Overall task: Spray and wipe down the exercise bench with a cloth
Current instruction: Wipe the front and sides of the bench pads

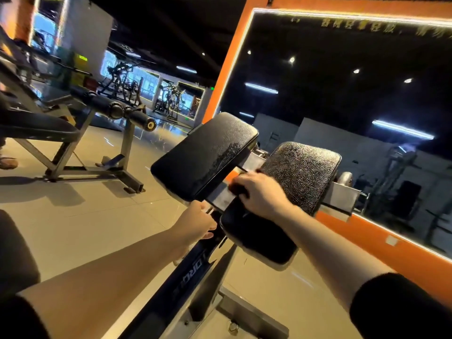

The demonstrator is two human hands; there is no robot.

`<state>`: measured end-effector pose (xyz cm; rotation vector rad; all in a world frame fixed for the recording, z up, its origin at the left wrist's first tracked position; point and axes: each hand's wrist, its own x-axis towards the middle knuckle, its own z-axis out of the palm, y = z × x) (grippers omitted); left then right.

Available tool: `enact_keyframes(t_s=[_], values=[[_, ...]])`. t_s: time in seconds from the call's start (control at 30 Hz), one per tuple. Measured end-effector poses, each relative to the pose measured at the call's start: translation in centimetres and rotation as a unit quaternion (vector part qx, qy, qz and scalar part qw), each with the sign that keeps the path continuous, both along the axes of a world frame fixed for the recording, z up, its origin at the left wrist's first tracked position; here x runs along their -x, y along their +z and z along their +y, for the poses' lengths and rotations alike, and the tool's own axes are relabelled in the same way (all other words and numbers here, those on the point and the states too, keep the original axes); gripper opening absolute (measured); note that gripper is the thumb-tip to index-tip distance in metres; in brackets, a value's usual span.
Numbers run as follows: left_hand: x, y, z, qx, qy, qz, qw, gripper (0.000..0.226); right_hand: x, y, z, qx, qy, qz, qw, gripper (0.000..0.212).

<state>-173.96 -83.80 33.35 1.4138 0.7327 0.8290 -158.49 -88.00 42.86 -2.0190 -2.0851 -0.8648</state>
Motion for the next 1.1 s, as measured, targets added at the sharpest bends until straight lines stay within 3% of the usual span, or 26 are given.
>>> enact_keyframes(t_s=[0.1,0.17,0.27,0.33,0.4,0.5,0.57,0.7,0.77,0.83,0.9,1.0,1.1], values=[[0.1,0.0,0.0,-0.01,0.001,0.01,1.0,0.031,3.9,-3.1,-1.3,0.111,0.079,-0.015,0.991,0.032],[0.3,-0.1,-0.2,-0.006,-0.016,0.005,1.0,0.033,3.8,-2.2,-0.5,0.059,0.086,0.005,0.995,0.033],[0.4,-0.2,-0.7,-0.012,-0.044,0.006,0.999,0.053,1.0,0.9,1.1,-0.056,-0.006,-0.002,0.998,0.029],[0.4,-0.1,-1.1,-0.023,-0.052,0.002,0.998,0.058,-0.4,1.4,1.3,-0.057,-0.061,-0.029,0.996,0.027],[0.3,-0.1,-1.2,-0.014,-0.057,-0.019,0.998,0.059,0.2,0.3,0.6,-0.025,-0.036,-0.044,0.998,0.029],[0.2,0.2,-1.2,0.001,-0.067,-0.037,0.997,0.034,3.1,-2.6,-1.8,0.096,0.061,-0.016,0.993,0.032],[0.2,0.2,-1.2,-0.004,-0.077,-0.03,0.997,0.028,4.0,-3.0,-2.8,0.115,0.104,-0.015,0.988,0.031],[0.1,0.1,-1.5,0.018,-0.066,-0.034,0.997,0.047,1.0,2.3,-1.4,-0.115,0.087,0.091,0.985,0.033],[0.0,0.1,-1.5,0.01,-0.066,-0.023,0.998,0.056,-1.9,5.2,-0.7,-0.173,0.013,0.094,0.98,0.031],[0.1,0.0,-1.4,0.002,-0.069,-0.022,0.997,0.061,-4.4,6.0,-0.2,-0.136,-0.083,0.062,0.985,0.032],[0.1,-0.1,-1.2,-0.002,-0.072,-0.025,0.997,0.062,-4.8,4.7,-0.6,-0.092,-0.109,0.02,0.99,0.034],[0.1,-0.1,-1.2,0.001,-0.074,-0.039,0.997,0.053,-2.0,1.0,-2.2,-0.024,-0.008,0.001,1.0,0.034],[0.3,-0.1,-1.3,-0.008,-0.092,-0.028,0.995,0.023,2.7,-2.9,-4.0,0.119,0.107,-0.006,0.987,0.028]])
